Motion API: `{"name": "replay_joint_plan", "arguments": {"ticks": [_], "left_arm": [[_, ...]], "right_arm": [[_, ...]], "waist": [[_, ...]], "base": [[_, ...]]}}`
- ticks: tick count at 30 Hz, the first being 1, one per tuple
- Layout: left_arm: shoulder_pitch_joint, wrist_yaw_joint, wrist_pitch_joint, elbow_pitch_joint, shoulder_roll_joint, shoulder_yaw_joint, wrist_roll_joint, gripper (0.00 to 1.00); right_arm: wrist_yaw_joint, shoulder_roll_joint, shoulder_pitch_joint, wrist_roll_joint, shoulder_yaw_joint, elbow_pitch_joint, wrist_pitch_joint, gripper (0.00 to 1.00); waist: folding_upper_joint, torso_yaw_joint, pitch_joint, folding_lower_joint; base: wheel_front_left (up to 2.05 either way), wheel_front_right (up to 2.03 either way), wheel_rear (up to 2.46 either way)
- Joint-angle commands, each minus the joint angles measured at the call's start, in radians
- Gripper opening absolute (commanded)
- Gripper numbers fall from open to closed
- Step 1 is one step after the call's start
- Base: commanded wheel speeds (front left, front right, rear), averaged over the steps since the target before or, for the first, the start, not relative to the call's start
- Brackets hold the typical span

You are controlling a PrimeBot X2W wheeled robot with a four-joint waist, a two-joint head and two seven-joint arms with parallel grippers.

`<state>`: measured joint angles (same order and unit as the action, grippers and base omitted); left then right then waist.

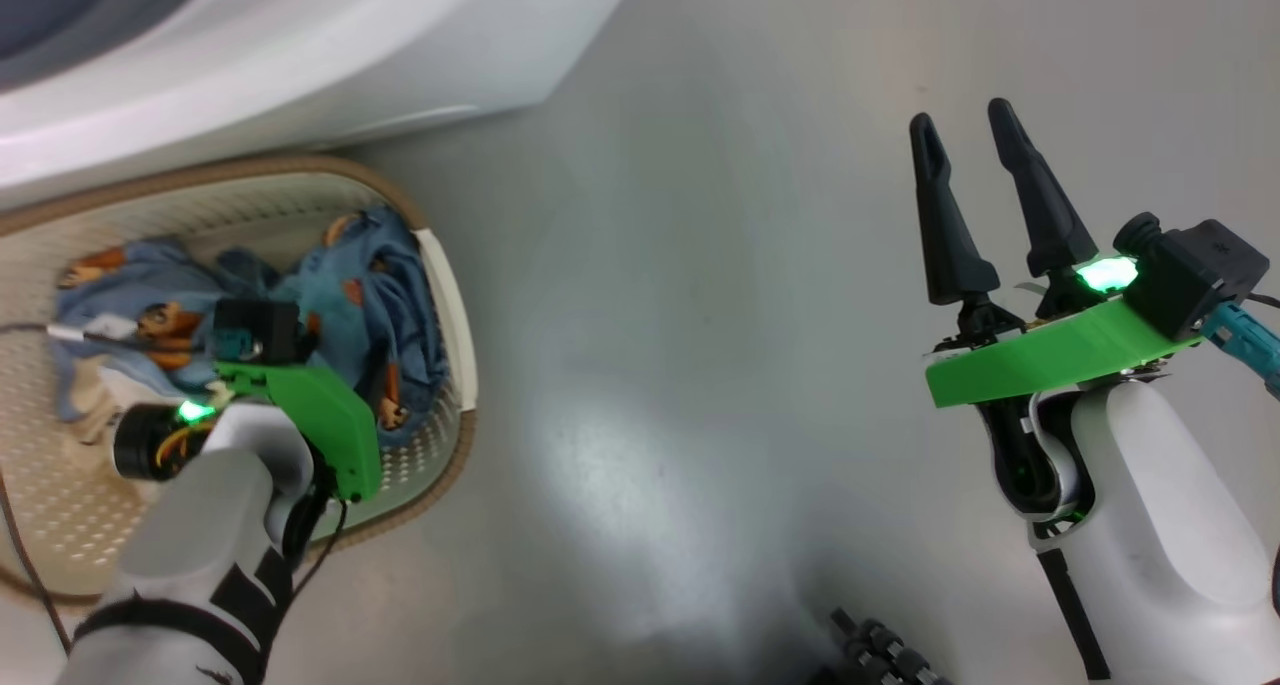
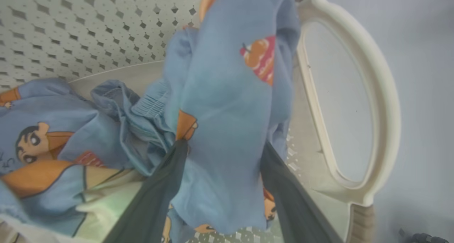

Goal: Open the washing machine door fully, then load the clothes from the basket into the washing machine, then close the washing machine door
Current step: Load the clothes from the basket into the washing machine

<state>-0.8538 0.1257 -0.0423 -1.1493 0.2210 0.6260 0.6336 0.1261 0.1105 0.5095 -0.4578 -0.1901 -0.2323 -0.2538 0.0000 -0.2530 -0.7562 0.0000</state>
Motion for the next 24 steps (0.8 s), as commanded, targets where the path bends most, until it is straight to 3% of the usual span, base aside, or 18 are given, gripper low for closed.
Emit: {"name": "replay_joint_plan", "arguments": {"ticks": [1,12,17,22,23,24], "left_arm": [[-0.014,0.005,0.006,0.004,0.028,-0.001,0.01,1.0],[-0.115,0.005,0.081,-0.057,0.103,0.083,0.047,1.0],[-0.17,-0.062,0.077,-0.106,0.124,0.079,0.041,1.0],[-0.179,-0.057,0.099,-0.12,0.116,0.079,0.05,1.0],[-0.179,-0.054,0.108,-0.122,0.114,0.082,0.05,0.94],[-0.18,-0.051,0.114,-0.124,0.112,0.083,0.051,0.53]], "right_arm": [[0.005,-0.007,-0.002,0.009,-0.017,0.028,-0.008,1.0],[0.005,-0.029,0.012,0.004,-0.022,0.05,-0.008,1.0],[0.005,-0.034,0.011,0.006,-0.018,0.058,-0.008,1.0],[0.005,-0.038,0.01,0.008,-0.018,0.057,-0.008,1.0],[0.005,-0.039,0.009,0.009,-0.018,0.057,-0.008,1.0],[0.005,-0.04,0.01,0.009,-0.019,0.057,-0.008,1.0]], "waist": [[0.0,-0.051,-0.066,0.0],[0.0,-0.102,-0.155,0.0],[0.0,-0.117,-0.184,0.0],[0.0,-0.118,-0.192,0.0],[0.0,-0.117,-0.193,0.0],[0.0,-0.116,-0.194,0.0]], "base": [[0.0,0.0,0.0],[0.0,0.0,0.0],[0.0,0.0,0.0],[0.0,0.0,0.0],[0.0,0.0,0.0],[0.0,0.0,0.0]]}}
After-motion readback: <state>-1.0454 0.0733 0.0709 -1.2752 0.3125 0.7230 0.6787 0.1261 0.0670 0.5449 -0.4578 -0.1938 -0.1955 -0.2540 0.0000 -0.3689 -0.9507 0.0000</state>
